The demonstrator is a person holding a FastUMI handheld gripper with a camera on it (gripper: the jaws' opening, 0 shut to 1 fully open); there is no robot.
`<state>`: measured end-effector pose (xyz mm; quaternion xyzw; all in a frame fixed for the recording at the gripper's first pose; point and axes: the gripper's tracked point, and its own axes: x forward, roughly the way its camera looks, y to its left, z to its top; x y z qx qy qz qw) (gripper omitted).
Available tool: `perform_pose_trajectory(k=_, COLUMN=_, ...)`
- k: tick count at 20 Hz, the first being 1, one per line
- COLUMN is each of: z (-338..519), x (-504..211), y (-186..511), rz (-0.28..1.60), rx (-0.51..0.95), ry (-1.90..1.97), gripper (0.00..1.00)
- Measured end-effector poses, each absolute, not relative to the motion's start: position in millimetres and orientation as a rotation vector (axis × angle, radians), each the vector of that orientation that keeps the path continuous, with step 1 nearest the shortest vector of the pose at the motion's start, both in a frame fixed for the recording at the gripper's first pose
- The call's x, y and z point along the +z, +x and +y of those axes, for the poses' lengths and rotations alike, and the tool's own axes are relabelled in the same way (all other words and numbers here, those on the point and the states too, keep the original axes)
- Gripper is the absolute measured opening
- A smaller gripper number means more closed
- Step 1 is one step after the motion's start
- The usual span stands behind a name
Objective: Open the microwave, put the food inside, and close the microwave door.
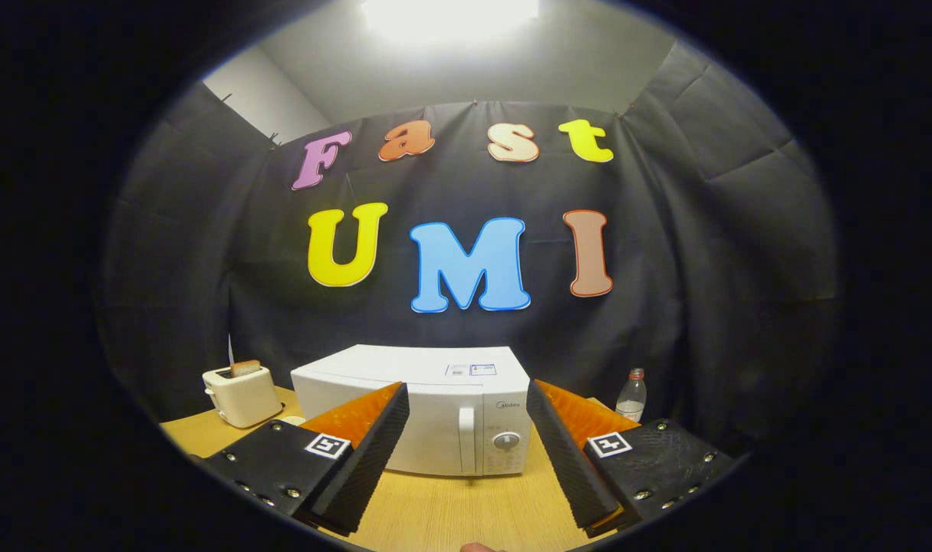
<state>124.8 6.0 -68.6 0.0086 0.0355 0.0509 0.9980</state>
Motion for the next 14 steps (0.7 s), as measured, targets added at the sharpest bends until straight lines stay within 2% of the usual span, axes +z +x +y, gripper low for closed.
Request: perform_pose_trajectory(k=14, z=9, x=-173, y=223, rz=0.208, rx=0.105, ry=-0.015, gripper=0.97)
